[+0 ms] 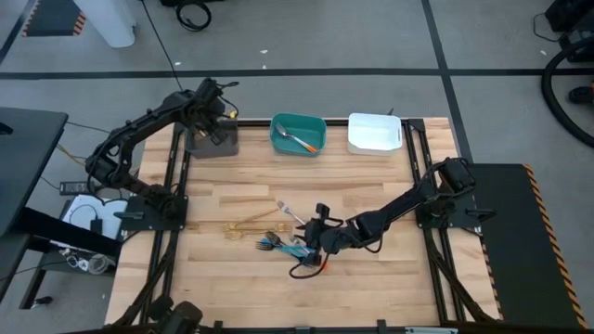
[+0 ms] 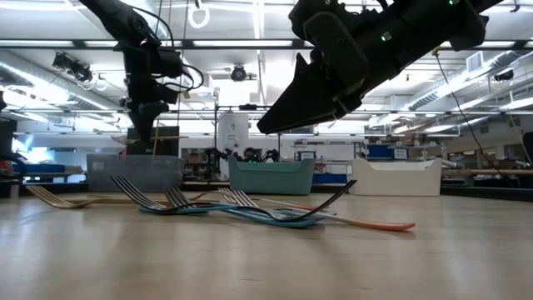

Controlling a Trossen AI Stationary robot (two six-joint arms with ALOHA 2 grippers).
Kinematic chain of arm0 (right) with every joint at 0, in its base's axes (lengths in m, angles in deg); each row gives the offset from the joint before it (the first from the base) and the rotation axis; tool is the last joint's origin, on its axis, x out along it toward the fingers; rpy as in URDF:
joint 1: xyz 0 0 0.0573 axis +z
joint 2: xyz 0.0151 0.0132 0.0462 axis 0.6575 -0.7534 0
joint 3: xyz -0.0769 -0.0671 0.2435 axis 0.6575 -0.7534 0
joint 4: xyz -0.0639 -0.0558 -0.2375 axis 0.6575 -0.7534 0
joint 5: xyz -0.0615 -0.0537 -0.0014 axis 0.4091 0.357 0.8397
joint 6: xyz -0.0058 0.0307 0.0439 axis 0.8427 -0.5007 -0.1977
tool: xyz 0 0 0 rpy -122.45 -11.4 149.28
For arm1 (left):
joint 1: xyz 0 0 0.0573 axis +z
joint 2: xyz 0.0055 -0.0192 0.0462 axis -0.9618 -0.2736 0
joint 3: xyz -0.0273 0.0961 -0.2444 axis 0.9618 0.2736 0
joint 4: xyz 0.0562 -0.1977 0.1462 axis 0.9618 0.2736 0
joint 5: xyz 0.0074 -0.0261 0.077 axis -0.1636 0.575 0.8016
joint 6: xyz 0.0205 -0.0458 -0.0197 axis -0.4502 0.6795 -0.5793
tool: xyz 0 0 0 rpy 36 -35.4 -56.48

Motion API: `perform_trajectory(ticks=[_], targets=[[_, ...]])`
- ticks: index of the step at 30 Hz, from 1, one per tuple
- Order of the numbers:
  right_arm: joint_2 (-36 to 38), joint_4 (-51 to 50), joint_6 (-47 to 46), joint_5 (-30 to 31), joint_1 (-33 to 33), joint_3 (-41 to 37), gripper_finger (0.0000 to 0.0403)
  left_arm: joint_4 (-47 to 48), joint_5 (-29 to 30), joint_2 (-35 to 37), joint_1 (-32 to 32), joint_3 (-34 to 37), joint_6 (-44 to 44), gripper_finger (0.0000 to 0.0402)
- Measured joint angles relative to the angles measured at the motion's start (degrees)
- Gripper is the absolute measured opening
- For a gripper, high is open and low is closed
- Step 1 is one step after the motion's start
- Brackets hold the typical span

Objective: Sort silverware by color (type)
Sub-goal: Put the gold fork into the black bin

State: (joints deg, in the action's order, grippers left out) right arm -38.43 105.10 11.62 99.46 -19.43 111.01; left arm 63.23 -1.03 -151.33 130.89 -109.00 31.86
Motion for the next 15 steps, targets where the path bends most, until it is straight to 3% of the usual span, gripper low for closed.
perform_trajectory(ticks=[15], targets=[[0.0, -0.3, -0.2, 1.1, 0.6, 0.0, 0.0109, -7.2, -0.2, 0.1, 4.6, 7.3, -2.6, 0.0031]])
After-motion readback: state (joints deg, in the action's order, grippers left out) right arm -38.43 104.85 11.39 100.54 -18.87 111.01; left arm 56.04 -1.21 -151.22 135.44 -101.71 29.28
